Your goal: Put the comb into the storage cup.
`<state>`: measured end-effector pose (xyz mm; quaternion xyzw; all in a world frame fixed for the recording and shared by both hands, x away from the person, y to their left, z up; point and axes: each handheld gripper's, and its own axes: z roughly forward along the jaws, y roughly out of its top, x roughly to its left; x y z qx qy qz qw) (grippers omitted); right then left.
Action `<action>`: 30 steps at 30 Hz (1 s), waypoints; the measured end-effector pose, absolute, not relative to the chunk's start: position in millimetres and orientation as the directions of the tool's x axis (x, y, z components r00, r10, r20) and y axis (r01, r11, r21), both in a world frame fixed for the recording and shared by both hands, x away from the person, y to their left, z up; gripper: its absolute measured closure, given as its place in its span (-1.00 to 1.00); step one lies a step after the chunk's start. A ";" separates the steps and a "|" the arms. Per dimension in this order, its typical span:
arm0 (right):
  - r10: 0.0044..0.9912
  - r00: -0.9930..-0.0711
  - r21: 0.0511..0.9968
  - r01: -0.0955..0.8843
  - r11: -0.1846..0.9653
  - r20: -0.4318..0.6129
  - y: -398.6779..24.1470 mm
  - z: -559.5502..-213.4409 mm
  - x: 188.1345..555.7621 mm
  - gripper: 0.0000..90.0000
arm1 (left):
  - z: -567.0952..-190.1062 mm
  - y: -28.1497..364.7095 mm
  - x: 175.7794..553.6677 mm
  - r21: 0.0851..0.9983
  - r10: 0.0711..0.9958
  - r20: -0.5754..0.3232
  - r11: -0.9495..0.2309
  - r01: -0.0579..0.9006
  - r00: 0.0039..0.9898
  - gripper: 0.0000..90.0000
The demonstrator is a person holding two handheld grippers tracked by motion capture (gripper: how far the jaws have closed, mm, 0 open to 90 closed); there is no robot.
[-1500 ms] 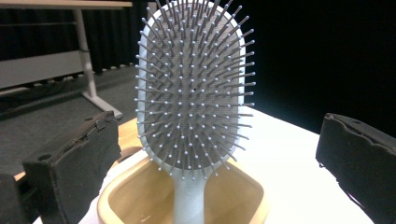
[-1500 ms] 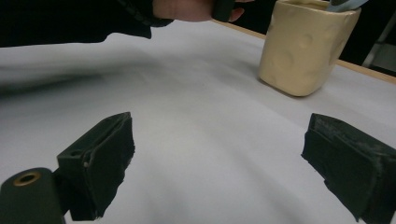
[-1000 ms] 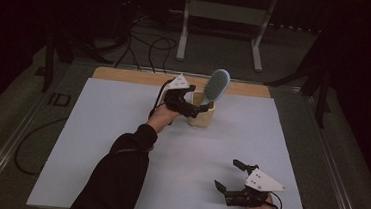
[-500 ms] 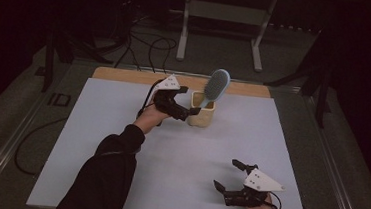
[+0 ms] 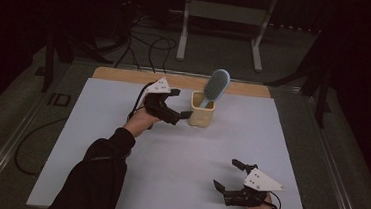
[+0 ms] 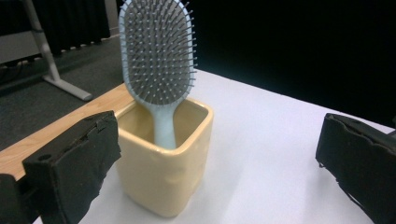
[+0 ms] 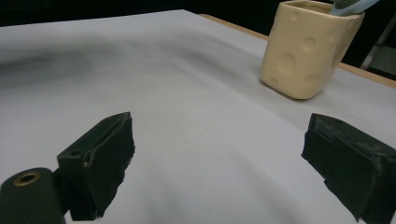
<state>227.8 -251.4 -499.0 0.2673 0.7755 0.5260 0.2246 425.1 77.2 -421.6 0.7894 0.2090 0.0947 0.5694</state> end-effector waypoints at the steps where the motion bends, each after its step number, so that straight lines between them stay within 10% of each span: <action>1: 0.650 -0.757 0.936 0.178 0.304 -0.067 -251.2 -499.0 227.9 -0.81 | -421.4 81.4 422.9 0.939 0.442 -0.091 -0.261 0.225 0.892 -1.00; 30: 0.646 -0.760 0.934 0.178 0.310 -0.069 -247.7 -499.1 228.9 -0.81 | -425.7 145.3 386.4 0.931 0.495 -0.087 -0.268 0.247 0.864 -1.00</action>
